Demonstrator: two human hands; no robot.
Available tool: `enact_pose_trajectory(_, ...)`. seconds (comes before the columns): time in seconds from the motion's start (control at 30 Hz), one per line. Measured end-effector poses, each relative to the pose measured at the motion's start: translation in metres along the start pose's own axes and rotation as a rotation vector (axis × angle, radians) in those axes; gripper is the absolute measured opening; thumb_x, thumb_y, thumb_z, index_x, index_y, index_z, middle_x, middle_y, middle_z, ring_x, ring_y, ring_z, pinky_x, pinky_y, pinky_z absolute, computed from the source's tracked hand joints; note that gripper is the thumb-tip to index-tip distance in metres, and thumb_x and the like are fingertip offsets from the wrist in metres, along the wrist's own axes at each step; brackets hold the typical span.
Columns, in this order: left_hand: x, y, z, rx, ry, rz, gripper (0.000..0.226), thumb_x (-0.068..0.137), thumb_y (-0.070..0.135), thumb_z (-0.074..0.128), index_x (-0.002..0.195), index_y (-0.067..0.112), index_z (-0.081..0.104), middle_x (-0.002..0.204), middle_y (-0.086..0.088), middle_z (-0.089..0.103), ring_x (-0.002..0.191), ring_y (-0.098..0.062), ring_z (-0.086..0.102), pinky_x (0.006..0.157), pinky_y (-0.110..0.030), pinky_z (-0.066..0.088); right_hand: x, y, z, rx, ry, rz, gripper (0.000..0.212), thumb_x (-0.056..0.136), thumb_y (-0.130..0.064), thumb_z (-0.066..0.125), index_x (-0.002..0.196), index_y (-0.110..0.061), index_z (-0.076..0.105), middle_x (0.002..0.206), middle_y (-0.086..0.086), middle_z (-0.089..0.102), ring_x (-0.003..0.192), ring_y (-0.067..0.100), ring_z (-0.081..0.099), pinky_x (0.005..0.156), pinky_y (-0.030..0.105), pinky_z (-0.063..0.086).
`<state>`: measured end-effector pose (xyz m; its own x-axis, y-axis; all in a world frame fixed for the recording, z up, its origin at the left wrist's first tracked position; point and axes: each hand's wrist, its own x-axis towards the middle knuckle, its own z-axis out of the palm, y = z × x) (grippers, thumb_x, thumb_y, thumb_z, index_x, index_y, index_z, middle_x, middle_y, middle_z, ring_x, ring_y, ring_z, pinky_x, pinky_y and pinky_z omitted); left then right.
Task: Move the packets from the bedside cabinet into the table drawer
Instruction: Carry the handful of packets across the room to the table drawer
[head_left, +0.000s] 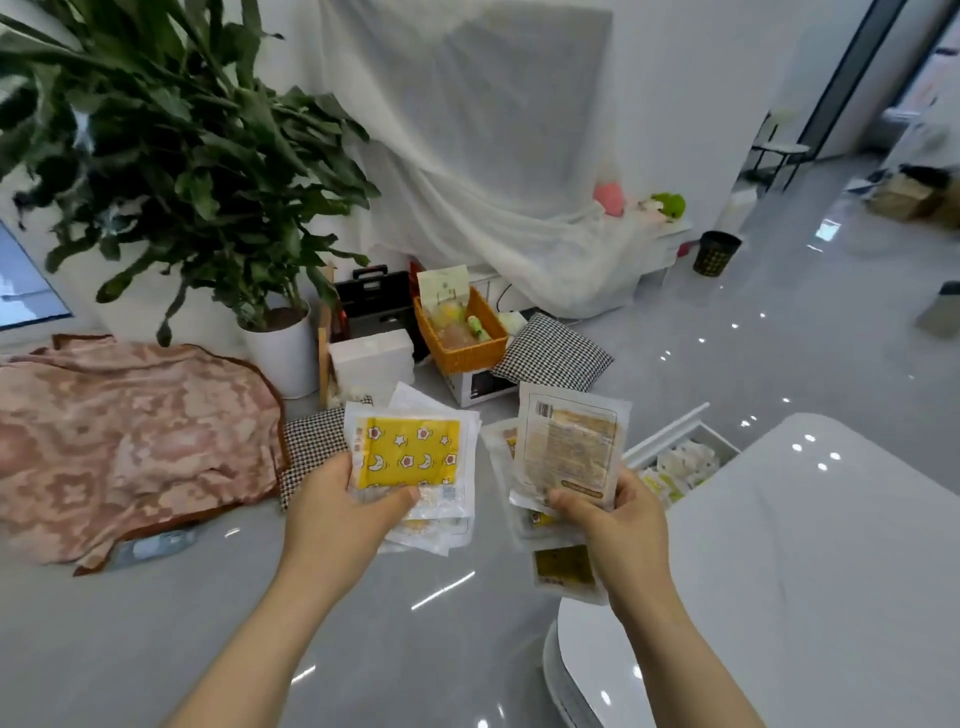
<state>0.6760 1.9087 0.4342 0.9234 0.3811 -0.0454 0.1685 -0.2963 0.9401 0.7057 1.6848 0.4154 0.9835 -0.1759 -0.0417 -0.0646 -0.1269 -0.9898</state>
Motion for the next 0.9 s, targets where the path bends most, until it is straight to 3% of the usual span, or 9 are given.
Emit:
enact_pose_trajectory(0.13, 0.055, -0.008, 0.019, 0.04, -0.113, -0.021, 0.022, 0.071, 0.011, 0.079, 0.085, 0.025, 0.07, 0.08, 0.014, 0.073, 0.078, -0.004, 0.067, 0.065, -0.022, 0.049, 0.031, 0.01, 0.012, -0.023, 0.092, 0.061, 0.027, 0.073, -0.001, 0.075, 0.092, -0.02, 0.071, 0.086, -0.011, 0.074, 0.077, 0.0, 0.068, 0.06, 0.008, 0.05)
enact_pose_trajectory(0.27, 0.103, -0.01, 0.046, 0.089, -0.224, -0.004, 0.023, 0.072, 0.01, 0.079, 0.08, 0.028, 0.067, 0.079, 0.014, 0.07, 0.075, 0.0, 0.064, 0.059, -0.016, 0.043, 0.065, 0.024, 0.018, -0.016, 0.19, 0.125, 0.03, 0.073, -0.002, 0.076, 0.089, -0.026, 0.069, 0.087, -0.01, 0.074, 0.081, 0.005, 0.069, 0.07, 0.02, 0.052)
enact_pose_trajectory(0.47, 0.183, -0.012, 0.097, 0.166, -0.372, -0.038, 0.02, 0.072, 0.011, 0.078, 0.085, 0.024, 0.07, 0.082, 0.008, 0.074, 0.079, -0.01, 0.069, 0.072, -0.031, 0.056, 0.137, 0.05, 0.022, 0.011, 0.274, 0.206, 0.03, 0.074, -0.002, 0.075, 0.085, -0.03, 0.068, 0.086, -0.011, 0.073, 0.083, 0.008, 0.069, 0.076, 0.027, 0.054)
enact_pose_trajectory(0.7, 0.27, 0.002, 0.161, 0.28, -0.483, -0.029, 0.018, 0.075, 0.009, 0.076, 0.085, 0.022, 0.068, 0.08, 0.011, 0.071, 0.073, -0.003, 0.065, 0.054, -0.014, 0.045, 0.227, 0.071, 0.014, 0.047, 0.337, 0.317, 0.027, 0.077, -0.005, 0.073, 0.09, -0.028, 0.065, 0.091, -0.013, 0.069, 0.087, 0.008, 0.066, 0.079, 0.027, 0.053)
enact_pose_trajectory(0.83, 0.311, 0.004, 0.196, 0.333, -0.533, -0.063, 0.017, 0.072, 0.011, 0.077, 0.083, 0.022, 0.069, 0.081, 0.007, 0.072, 0.077, -0.013, 0.067, 0.07, -0.032, 0.054, 0.27, 0.085, 0.006, 0.007, 0.404, 0.378, 0.028, 0.076, -0.005, 0.073, 0.098, -0.022, 0.067, 0.095, -0.008, 0.07, 0.091, 0.013, 0.066, 0.08, 0.029, 0.054)
enact_pose_trajectory(0.9, 0.332, 0.005, 0.21, 0.347, -0.572, -0.065, 0.017, 0.072, 0.013, 0.077, 0.084, 0.022, 0.069, 0.082, 0.007, 0.072, 0.078, -0.013, 0.067, 0.071, -0.031, 0.054, 0.285, 0.09, 0.004, 0.018, 0.441, 0.412, 0.028, 0.077, -0.005, 0.072, 0.1, -0.02, 0.066, 0.095, -0.007, 0.069, 0.089, 0.012, 0.066, 0.072, 0.023, 0.052)
